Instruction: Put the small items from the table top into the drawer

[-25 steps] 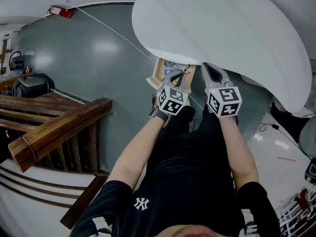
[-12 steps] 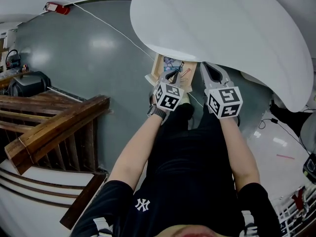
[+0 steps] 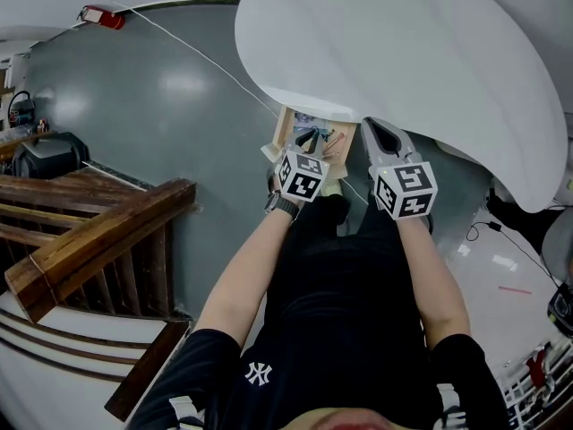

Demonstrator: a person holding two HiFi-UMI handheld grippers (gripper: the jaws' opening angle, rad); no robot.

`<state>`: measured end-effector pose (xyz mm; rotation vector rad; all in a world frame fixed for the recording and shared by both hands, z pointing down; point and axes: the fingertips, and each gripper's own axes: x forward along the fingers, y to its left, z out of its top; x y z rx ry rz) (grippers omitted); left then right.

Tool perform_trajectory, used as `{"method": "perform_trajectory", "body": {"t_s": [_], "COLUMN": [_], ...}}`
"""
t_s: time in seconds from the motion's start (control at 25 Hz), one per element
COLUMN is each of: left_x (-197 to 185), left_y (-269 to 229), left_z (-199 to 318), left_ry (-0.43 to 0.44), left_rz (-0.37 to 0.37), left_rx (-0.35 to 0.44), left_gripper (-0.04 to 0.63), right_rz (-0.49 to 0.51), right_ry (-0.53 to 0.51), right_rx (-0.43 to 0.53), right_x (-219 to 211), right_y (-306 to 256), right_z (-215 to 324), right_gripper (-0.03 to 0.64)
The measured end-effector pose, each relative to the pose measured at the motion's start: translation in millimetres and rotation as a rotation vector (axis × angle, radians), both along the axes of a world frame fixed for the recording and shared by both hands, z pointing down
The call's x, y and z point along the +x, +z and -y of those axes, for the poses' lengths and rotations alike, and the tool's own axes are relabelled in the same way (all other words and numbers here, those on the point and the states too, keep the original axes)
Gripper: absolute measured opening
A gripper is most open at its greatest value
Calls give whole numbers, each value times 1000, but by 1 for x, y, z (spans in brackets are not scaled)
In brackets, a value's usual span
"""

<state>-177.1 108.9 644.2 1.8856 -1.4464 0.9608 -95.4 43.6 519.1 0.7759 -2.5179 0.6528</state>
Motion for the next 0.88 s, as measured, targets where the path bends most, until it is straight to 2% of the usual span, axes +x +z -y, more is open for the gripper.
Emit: {"method": "perform_trajectory", "body": {"t_s": [0.32, 0.88], "left_x": [-2, 17], "left_y": [-27, -124], "left_z": [16, 57], "left_ry": [-18, -33], "left_rz": [-12, -74], "left_rx": [56, 224], "left_gripper": [25, 1], "right_rz": [3, 9], "right_ry": [-9, -1], "right_rx": [10, 64], "right_x": [-5, 10], "right_y": [-10, -52], "right_z": [9, 23], "right_gripper": [21, 21]}}
